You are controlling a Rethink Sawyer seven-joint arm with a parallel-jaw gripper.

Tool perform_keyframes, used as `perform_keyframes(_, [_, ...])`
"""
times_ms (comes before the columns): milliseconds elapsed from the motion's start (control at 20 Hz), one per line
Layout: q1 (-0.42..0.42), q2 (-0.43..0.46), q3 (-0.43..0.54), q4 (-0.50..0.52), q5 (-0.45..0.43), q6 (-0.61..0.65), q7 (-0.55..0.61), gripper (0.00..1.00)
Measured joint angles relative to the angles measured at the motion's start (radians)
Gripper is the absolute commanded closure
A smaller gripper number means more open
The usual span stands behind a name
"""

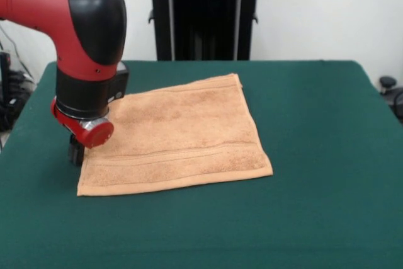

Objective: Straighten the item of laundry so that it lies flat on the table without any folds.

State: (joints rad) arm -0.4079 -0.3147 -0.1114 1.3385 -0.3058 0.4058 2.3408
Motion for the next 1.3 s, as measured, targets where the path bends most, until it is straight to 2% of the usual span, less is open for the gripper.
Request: perform_keyframes(1300, [0.02,0.002,-0.012,-0.008,-0.023,-0.001,0.0,1.0])
